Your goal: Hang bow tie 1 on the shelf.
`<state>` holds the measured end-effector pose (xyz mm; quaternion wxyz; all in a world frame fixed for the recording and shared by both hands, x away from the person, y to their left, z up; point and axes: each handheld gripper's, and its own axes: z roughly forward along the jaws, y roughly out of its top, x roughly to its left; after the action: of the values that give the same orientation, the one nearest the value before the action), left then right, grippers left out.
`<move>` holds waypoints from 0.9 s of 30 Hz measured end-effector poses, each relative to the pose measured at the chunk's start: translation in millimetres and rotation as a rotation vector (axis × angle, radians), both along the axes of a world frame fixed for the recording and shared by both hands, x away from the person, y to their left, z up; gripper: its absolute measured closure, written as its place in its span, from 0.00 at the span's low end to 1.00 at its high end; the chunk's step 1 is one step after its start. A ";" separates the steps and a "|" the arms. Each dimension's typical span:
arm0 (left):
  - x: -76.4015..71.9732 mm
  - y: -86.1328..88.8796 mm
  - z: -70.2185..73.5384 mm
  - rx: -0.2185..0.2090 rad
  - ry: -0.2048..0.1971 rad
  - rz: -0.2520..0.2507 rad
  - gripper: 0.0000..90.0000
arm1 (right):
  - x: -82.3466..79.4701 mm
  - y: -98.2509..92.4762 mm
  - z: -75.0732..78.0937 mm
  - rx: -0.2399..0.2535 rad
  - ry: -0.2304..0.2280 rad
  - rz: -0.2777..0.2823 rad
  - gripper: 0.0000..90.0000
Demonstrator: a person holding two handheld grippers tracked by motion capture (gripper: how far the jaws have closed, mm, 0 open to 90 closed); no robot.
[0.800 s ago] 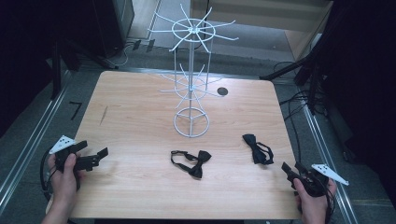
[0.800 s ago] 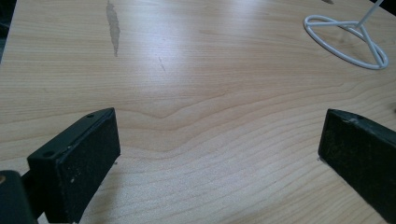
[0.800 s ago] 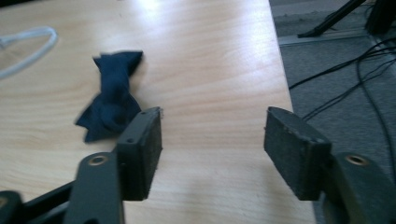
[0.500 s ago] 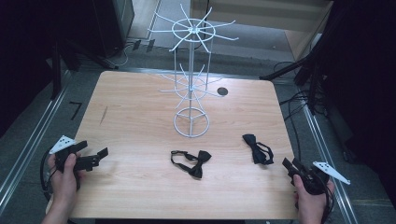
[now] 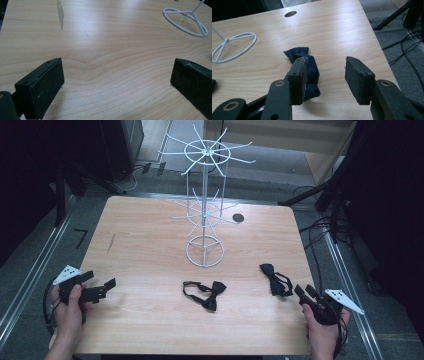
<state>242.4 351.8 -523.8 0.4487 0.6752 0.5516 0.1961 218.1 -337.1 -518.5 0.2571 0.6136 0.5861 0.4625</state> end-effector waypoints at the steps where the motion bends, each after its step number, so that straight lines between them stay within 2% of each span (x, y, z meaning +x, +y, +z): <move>1: 0.0 0.0 0.0 0.000 0.000 0.000 0.00 | 0.7 2.0 0.1 -0.008 -0.004 0.002 0.60; 4: 0.1 0.1 0.0 0.000 0.001 -0.001 0.00 | 3.2 8.0 -0.5 -0.016 0.003 -0.010 0.62; 11: 0.2 0.0 0.0 0.001 0.002 -0.001 0.00 | 6.0 15.9 -2.8 -0.034 0.013 0.006 0.62; 16: 0.1 -0.1 0.0 0.002 0.001 -0.002 0.00 | 9.5 19.7 -8.6 -0.009 0.050 0.035 0.55; 27: 0.3 -0.1 0.0 0.001 0.003 -0.004 0.00 | 15.1 18.1 -20.0 -0.022 0.141 0.023 0.63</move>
<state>242.7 351.7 -523.8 0.4480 0.6767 0.5510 0.1943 233.2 -318.9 -538.6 0.2166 0.6351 0.6146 0.4148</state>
